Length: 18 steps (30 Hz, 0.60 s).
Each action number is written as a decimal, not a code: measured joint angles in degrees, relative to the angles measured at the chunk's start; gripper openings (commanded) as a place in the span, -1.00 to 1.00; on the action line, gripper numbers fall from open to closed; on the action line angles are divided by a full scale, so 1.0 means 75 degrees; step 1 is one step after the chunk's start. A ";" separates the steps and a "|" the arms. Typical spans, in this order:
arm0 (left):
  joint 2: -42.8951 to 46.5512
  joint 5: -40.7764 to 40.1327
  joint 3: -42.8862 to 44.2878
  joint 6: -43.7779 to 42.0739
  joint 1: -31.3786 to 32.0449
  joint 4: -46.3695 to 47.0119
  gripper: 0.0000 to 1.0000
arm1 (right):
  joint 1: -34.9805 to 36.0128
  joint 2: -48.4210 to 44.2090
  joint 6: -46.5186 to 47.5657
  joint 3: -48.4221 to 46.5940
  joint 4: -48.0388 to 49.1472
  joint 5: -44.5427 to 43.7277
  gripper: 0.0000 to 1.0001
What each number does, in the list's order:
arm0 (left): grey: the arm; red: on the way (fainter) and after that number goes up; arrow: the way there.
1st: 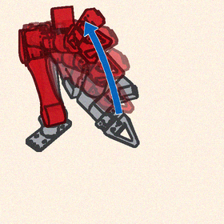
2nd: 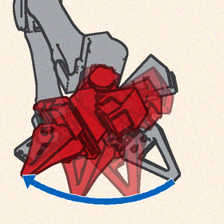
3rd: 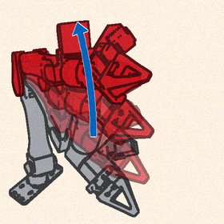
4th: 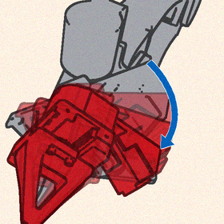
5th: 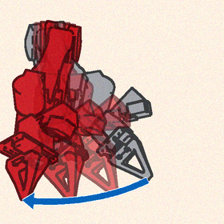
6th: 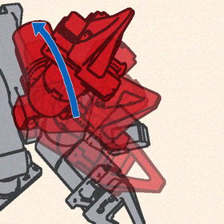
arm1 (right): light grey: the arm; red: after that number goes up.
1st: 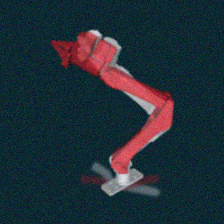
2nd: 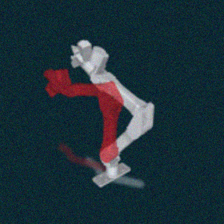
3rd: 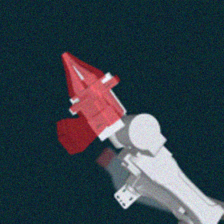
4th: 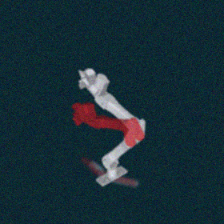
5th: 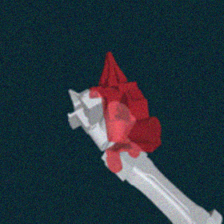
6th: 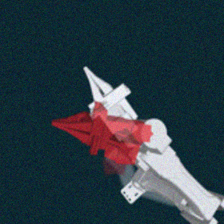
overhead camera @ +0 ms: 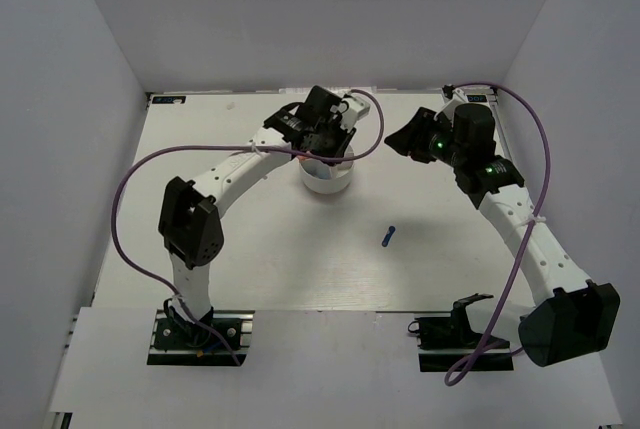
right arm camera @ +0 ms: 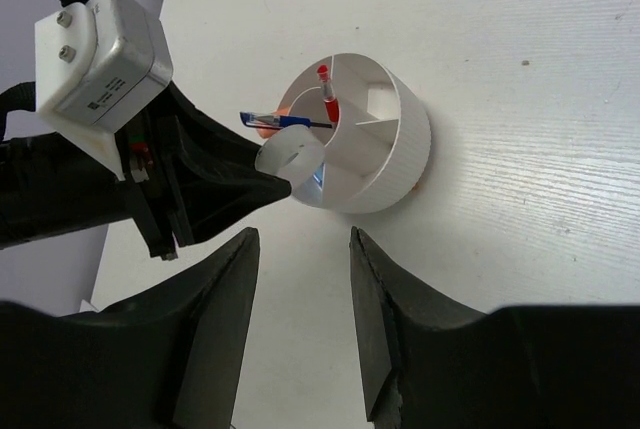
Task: Sort the stationery into containers
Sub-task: Place the stationery in the storage box.
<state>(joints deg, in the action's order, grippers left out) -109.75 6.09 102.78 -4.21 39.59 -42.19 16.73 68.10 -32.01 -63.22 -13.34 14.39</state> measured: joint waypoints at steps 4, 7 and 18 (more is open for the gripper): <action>-0.0219 -0.0152 0.0181 -0.0041 0.0041 -0.0006 -0.91 | -0.0052 0.0003 -0.0038 0.0003 0.0000 0.0073 -0.06; -0.0376 -0.0163 0.0204 -0.0052 0.0082 -0.0044 -0.92 | -0.0102 0.0015 -0.0055 0.0000 0.0000 0.0108 -0.06; -0.0458 -0.0332 0.0213 -0.0105 0.0137 -0.0178 -0.66 | -0.0216 0.0041 -0.0108 0.0003 0.0003 0.0309 -0.06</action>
<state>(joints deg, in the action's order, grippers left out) -113.19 3.60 104.38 -4.99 40.62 -43.53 15.11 68.40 -32.82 -63.20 -13.32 16.71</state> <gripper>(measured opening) 0.343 0.471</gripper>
